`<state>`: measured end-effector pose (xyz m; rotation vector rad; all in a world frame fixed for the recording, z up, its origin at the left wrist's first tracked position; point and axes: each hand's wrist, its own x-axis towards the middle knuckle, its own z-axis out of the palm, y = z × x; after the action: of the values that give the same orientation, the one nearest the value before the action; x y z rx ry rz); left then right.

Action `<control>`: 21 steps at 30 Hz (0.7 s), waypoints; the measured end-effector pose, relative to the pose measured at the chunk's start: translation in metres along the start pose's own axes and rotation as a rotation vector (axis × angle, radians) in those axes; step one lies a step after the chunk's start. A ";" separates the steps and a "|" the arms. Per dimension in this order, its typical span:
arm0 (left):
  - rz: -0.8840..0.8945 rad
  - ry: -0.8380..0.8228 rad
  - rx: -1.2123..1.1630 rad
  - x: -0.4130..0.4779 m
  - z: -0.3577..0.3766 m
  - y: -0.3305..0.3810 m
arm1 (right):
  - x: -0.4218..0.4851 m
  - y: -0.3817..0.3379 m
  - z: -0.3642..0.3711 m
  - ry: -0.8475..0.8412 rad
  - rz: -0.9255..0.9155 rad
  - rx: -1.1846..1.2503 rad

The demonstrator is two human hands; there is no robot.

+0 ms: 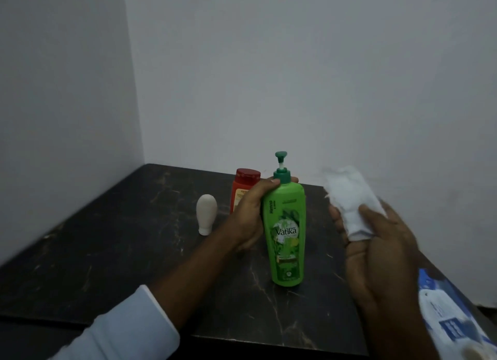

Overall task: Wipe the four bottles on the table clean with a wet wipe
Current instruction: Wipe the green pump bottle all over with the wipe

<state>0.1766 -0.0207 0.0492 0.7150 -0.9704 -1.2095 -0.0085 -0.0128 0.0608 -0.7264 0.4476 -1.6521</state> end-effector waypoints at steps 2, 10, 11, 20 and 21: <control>-0.016 0.008 0.003 -0.002 0.002 -0.003 | 0.003 0.019 -0.010 0.072 0.022 -0.032; -0.036 -0.037 0.159 -0.009 0.028 -0.010 | -0.011 0.055 -0.023 -0.348 -0.593 -1.113; -0.060 -0.034 0.156 -0.009 0.027 -0.012 | -0.011 0.058 -0.025 -0.360 -0.617 -1.137; -0.191 -0.079 0.327 -0.017 0.008 -0.044 | -0.002 0.049 -0.027 -0.329 -0.490 -1.078; -0.205 -0.110 0.338 -0.018 0.009 -0.043 | -0.003 0.048 -0.026 -0.331 -0.470 -1.049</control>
<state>0.1490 -0.0127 0.0111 1.0428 -1.2336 -1.2863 0.0098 -0.0224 0.0101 -1.9657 0.9673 -1.6021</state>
